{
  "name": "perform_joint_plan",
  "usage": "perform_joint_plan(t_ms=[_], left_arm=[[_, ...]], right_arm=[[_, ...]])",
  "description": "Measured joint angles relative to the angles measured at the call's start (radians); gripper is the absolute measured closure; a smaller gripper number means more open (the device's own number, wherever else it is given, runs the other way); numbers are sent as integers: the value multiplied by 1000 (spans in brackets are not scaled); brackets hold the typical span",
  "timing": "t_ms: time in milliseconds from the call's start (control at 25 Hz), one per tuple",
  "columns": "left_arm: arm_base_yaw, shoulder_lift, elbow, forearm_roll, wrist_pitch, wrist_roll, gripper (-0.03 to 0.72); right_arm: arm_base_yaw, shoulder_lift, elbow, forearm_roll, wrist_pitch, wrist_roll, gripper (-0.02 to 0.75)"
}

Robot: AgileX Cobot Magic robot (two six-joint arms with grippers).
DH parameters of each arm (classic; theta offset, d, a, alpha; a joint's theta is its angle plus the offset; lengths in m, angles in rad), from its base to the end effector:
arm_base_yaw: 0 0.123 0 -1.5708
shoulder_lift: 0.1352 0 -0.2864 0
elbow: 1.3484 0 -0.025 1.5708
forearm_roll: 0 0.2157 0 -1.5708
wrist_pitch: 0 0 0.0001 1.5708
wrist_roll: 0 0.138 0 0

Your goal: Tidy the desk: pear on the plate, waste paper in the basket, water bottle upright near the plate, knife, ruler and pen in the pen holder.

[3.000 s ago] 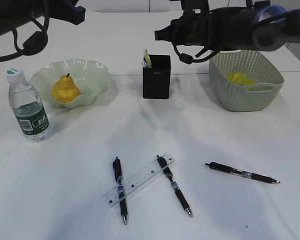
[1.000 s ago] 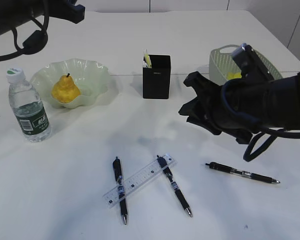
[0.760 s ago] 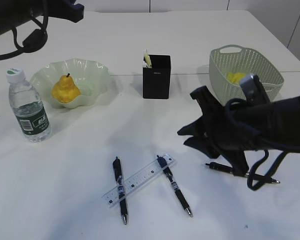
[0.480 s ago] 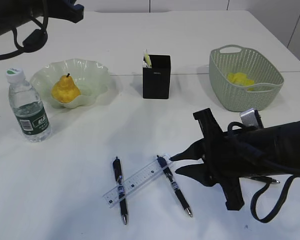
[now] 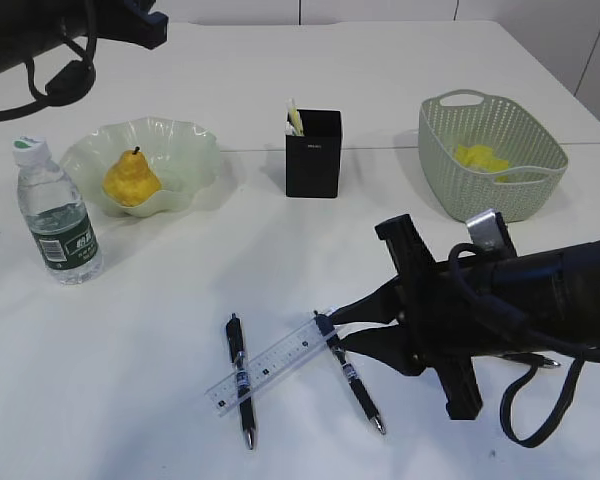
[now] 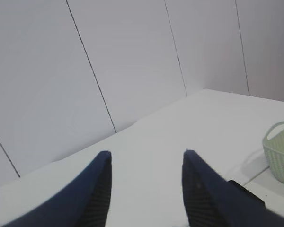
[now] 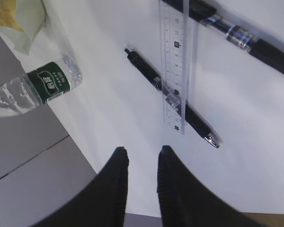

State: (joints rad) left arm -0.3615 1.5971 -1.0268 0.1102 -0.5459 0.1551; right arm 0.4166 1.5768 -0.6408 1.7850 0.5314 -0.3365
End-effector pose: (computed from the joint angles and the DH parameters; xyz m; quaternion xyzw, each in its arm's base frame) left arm 0.3585 -0.1440 0.3358 0.2259 0.6473 -0.0603 0.7255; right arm 0.2388 0.1805 0.1818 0.3568 0.8128 0.4587 0.0414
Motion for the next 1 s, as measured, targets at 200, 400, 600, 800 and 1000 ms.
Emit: perform_joint_plan(t_ms=[200,400,600,800,1000], left_arm=[[0,0,0,0,17,-2,347],[0,0,0,0,54,-2,347],[0,0,0,0,74,-2,347],[0,0,0,0,82,-2,347],[0,0,0,0,86,-2,347]], right_arm=[[0,0,0,-1,14,-75,571],[0,0,-14,-1,21,-139,571],[0,-2,-33,-1,26,-171,571],[0,-2,-45,-2,32,-229,571],[0,-2,-45,-17,30,-276,571]])
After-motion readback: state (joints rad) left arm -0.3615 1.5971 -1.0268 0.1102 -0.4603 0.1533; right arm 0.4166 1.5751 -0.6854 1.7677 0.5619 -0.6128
